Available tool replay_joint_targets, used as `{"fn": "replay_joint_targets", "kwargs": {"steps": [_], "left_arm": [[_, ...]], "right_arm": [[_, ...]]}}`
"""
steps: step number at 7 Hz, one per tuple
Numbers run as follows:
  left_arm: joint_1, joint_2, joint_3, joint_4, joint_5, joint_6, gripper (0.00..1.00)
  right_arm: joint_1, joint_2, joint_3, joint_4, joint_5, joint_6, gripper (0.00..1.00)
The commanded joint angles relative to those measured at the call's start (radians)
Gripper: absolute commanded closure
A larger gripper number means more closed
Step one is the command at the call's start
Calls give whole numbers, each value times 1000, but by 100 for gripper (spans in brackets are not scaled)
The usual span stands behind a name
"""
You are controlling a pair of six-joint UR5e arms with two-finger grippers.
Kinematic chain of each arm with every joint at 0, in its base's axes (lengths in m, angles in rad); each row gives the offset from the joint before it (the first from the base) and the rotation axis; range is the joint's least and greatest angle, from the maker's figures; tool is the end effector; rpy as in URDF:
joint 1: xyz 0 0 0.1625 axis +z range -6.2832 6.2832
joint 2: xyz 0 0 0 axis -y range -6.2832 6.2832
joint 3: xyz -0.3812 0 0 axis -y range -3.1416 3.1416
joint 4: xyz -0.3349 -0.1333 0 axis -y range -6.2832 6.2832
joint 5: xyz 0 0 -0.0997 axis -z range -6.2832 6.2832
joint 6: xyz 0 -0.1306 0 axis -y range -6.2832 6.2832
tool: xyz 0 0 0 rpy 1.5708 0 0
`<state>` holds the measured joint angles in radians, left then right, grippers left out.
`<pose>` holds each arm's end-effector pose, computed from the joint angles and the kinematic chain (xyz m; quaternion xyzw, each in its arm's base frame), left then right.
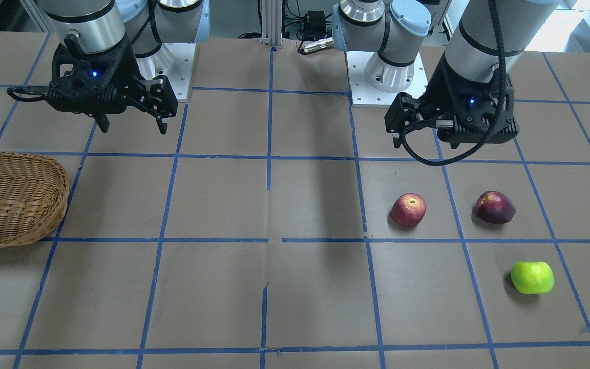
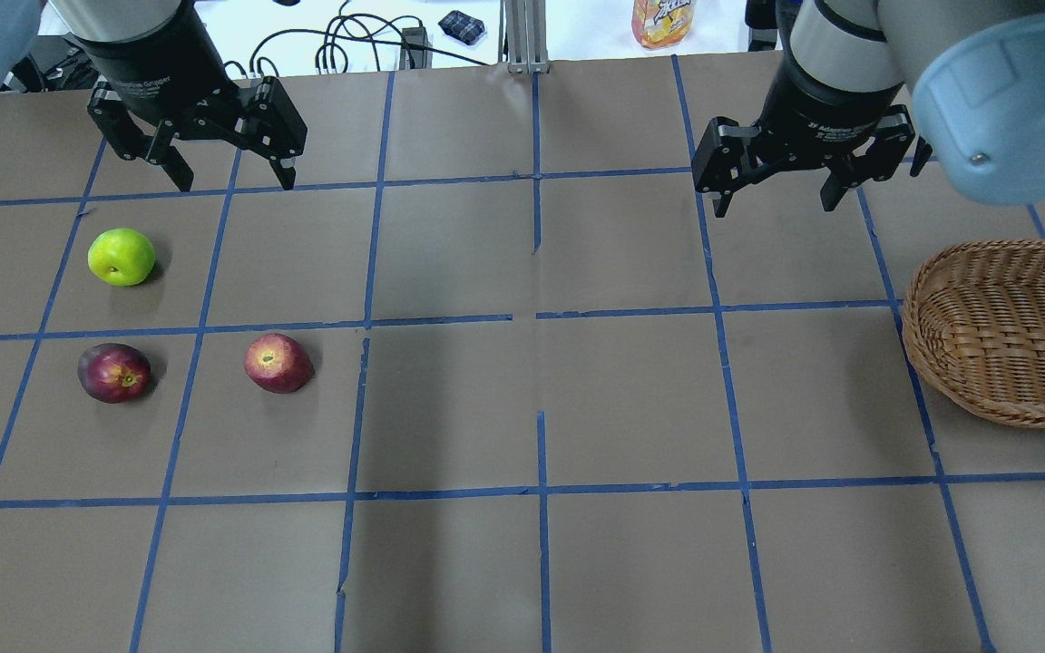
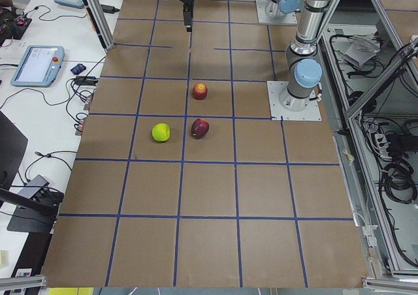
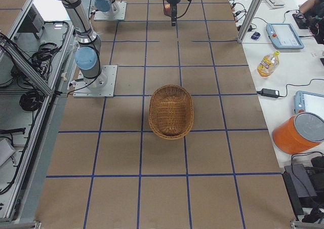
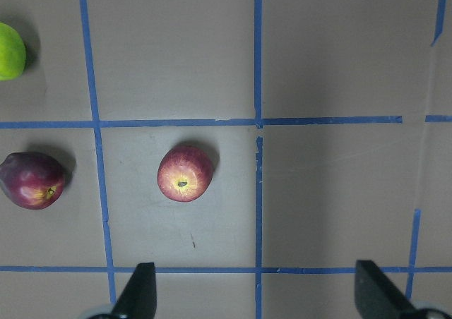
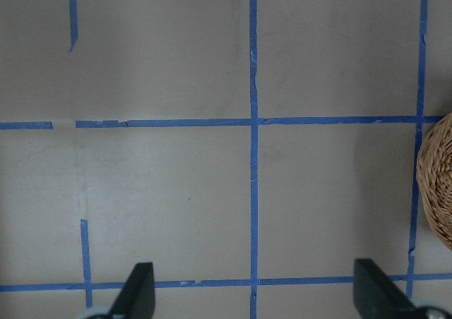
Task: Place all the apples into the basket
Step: 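Reach the left gripper down and grasp the lighter red apple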
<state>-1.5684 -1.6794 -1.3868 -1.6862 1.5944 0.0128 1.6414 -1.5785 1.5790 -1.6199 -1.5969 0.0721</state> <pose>-0.1291 -0.4700 0.4322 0.0054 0.9997 0.0201 0.0116 0.1605 -0.4276 0.4180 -0.0011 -0.9996 0.0252 0.0113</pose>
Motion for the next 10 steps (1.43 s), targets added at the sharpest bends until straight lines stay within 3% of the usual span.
{"fn": "replay_joint_targets", "kwargs": {"steps": [1,3,4,5,6,7,8,10], "left_arm": [[-2,7,-17,2,-11,4,0],[17,12,-40,-4,1,109,0],[75,-3,-98,14,-7,156,0],[149,-49,-192,171,-11,171,0],[166,-55,-316,254,-26,177,0],[183,-68,-425,437,-28,235,0],[183,-88,-514,541,-28,231,0],[186,-143,-622,707,-28,233,0]], "right_arm": [[0,0,-1,0,0,0,0],[0,0,1,0,0,0,0],[0,0,1,0,0,0,0],[0,0,1,0,0,0,0],[0,0,1,0,-2,0,0],[0,2,1,0,-2,0,0],[0,2,-1,0,-2,0,0],[0,2,-2,0,0,0,0]]}}
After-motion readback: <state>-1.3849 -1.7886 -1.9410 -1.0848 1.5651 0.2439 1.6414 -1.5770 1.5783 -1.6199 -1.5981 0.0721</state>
